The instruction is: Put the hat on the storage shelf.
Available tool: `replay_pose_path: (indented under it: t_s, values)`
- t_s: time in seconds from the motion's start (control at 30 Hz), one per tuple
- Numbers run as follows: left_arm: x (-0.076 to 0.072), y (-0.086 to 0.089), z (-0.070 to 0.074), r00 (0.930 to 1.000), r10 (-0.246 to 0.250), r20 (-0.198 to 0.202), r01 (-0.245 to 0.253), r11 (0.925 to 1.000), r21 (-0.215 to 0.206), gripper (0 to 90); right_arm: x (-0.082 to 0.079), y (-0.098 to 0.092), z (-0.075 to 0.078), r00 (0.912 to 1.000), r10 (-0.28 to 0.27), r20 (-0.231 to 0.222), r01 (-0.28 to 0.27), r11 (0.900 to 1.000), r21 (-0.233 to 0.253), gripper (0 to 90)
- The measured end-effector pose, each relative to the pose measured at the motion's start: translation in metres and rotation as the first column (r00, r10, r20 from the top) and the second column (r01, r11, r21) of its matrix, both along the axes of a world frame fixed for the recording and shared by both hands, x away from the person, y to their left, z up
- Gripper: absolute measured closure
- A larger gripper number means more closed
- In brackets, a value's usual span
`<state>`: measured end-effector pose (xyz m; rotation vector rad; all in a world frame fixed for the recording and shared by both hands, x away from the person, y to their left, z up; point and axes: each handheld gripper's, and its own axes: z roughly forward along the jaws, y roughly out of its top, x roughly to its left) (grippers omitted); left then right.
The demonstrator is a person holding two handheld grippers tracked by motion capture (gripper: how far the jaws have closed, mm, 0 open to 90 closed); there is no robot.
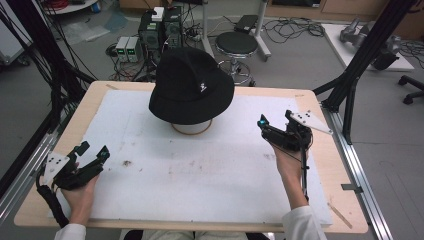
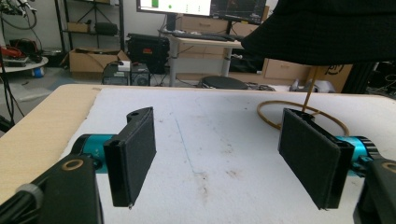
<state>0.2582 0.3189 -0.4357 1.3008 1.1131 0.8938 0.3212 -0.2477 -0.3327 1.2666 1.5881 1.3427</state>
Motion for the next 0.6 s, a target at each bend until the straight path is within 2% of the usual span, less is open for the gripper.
replay_pose_path:
  t_s: [0.07, 0.17, 0.2, 0.3, 0.4, 0.47, 0.5, 0.57, 0.6]
  values:
    - [0.0, 0.0, 0.0, 1.0, 0.0, 0.0, 0.0, 1.0, 0.0, 27.8, -0.003, 0.0, -0.004, 1.0, -0.005, 0.002, 0.005, 1.0, -0.005, 12.9]
    - [0.0, 0.0, 0.0, 1.0, 0.0, -0.001, 0.0, 1.0, -0.001, 27.8, -0.004, 0.001, -0.006, 0.9997, -0.015, -0.018, 0.015, 0.999, -0.032, 11.9]
    - [0.0, 0.0, 0.0, 1.0, 0.0, -0.001, 0.0, 1.0, -0.002, 27.8, -0.006, 0.003, -0.006, 0.9998, -0.013, -0.014, 0.012, 0.999, -0.052, 11.8]
    - [0.0, 0.0, 0.0, 1.0, 0.002, 0.0, -0.002, 1.0, -0.003, 27.8, -0.012, 0.009, -0.004, 0.9998, -0.012, 0.016, 0.014, 0.997, -0.069, 11.9]
    - [0.0, 0.001, 0.0, 1.0, 0.003, 0.0, -0.003, 1.0, -0.003, 27.8, -0.014, 0.012, -0.004, 0.9998, -0.011, 0.017, 0.012, 0.996, -0.091, 11.9]
    - [-0.001, 0.001, 0.0, 1.0, 0.006, 0.002, -0.006, 1.0, -0.006, 27.8, -0.013, 0.015, -0.007, 0.9987, -0.032, -0.041, 0.026, 0.991, -0.129, 11.9]
    - [-0.001, 0.001, 0.0, 1.0, 0.006, 0.002, -0.006, 1.0, -0.006, 27.8, -0.013, 0.014, -0.009, 0.9972, -0.039, -0.064, 0.031, 0.992, -0.125, 11.9]
    - [-0.001, 0.001, 0.0, 1.0, 0.006, 0.002, -0.006, 1.0, -0.007, 27.8, -0.013, 0.012, -0.011, 0.9964, -0.042, -0.074, 0.034, 0.993, -0.11, 11.9]
    - [-0.001, 0.002, 0.0, 1.0, 0.006, 0.001, -0.006, 1.0, -0.008, 27.8, -0.014, 0.008, -0.017, 0.992, -0.054, -0.114, 0.045, 0.995, -0.084, 11.9]
